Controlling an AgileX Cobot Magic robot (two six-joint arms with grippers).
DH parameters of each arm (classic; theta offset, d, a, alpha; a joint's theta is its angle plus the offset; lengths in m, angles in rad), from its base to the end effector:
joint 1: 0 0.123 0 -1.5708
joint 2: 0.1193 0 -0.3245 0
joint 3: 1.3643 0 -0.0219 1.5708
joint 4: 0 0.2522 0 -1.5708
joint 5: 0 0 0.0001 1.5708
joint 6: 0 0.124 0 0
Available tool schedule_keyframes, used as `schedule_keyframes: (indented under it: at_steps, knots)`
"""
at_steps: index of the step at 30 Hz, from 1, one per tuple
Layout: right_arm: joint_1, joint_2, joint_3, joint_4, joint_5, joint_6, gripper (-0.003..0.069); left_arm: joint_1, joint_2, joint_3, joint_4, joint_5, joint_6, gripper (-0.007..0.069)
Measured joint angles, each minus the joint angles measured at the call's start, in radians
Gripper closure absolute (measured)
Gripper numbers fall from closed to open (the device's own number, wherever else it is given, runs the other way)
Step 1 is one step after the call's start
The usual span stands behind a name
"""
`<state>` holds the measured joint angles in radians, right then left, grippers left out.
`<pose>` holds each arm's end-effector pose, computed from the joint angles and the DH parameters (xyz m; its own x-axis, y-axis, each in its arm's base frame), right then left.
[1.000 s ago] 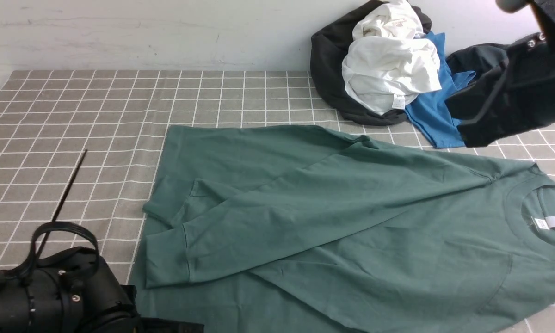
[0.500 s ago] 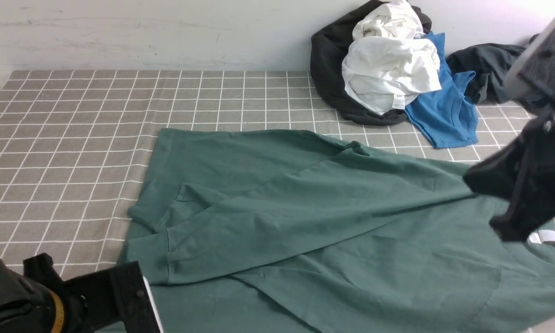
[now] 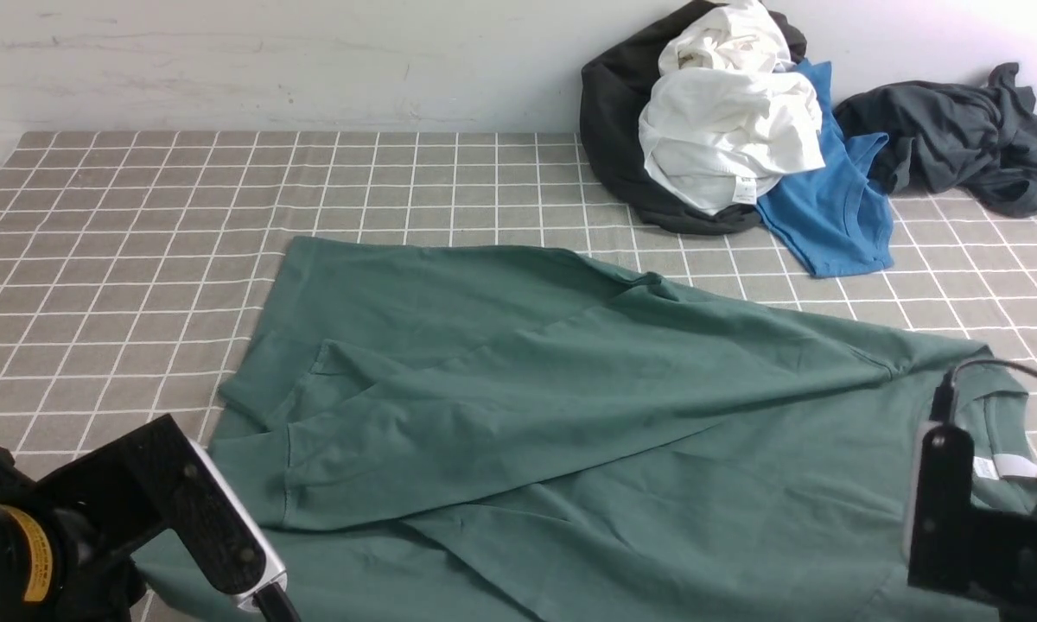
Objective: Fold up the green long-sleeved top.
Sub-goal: Use both arms simultaneously to clamp the lower edge of the clothing fabric, then use both arms to drag the lower edge of the fabric forward and fold it over the upper edge
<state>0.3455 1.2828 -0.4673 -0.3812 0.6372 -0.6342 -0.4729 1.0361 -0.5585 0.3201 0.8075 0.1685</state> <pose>0.1759 0.0341 0.1739 -0.3070 -0.9511 0.0350 -0.9053 0.2805 -0.3189 0.1530 -0.0466 0.2329 -0.6175 0.7356 -0.2783 0.6517 0.6767 0.3425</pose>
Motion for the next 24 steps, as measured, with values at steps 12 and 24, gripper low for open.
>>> schedule_keyframes:
  at_steps: [12, 24]
  knots:
    - [0.000, 0.114, 0.058, -0.402, -0.205, 0.392, 0.0540, 0.000, -0.061, 0.000, -0.028, 0.004, -0.037, 0.0612]
    - [-0.006, 0.023, -0.238, -0.290, 0.115, 0.457, 0.0662, 0.157, 0.038, -0.204, -0.096, -0.102, -0.292, 0.0600]
